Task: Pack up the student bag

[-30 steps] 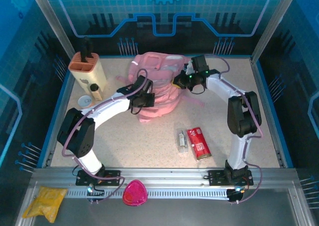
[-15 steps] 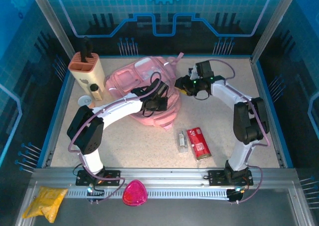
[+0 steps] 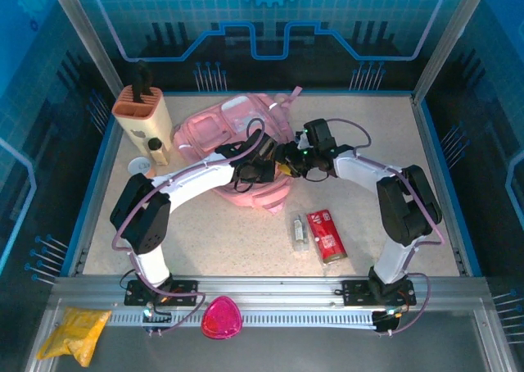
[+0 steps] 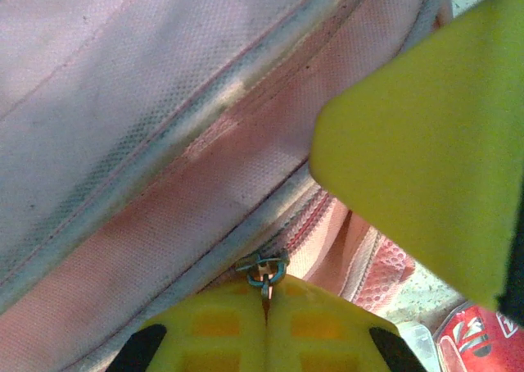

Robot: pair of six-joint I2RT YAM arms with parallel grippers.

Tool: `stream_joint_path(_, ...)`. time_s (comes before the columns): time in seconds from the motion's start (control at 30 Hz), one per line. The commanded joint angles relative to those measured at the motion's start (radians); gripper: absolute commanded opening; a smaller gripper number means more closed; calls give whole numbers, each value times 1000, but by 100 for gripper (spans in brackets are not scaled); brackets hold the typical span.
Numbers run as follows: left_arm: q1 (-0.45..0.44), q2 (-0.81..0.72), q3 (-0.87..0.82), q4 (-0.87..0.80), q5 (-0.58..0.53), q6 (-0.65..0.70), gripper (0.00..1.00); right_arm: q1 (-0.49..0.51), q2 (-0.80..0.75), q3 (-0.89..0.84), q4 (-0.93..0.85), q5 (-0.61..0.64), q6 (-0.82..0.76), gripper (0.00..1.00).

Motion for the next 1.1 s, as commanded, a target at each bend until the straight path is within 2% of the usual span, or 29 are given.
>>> stream_joint_path(0.0,8,-11,-1,14,14,-7,0,28,-4,34,2,36,23,49)
stream_joint_path(0.1,8,-4,8,19,13,-5,0,46,34,41,6,34,34,39)
stream_joint_path(0.23,9,-7,22,-14,11,4,0,36,37,10,75,41,80,21)
stream_joint_path(0.3,9,-29,6,-26,6,5,0,28,27,38,31,63,53,13)
stream_joint_path(0.37,8,-52,-19,-24,6,15,0,18,8,59,-24,115,15,1)
stream_joint_path(0.6,12,-109,-123,-59,-29,12,0,-55,-24,39,0,103,22,0)
stream_joint_path(0.77,20,-143,-194,-62,-59,-8,0,-86,-60,16,-1,144,4,0)
stream_joint_path(0.93,81,-204,-305,-33,-87,-16,0,-134,-83,0,0,116,-2,0)
stream_joint_path(1.07,154,-230,-385,55,-145,28,0,-127,-94,-6,-7,117,-34,0)
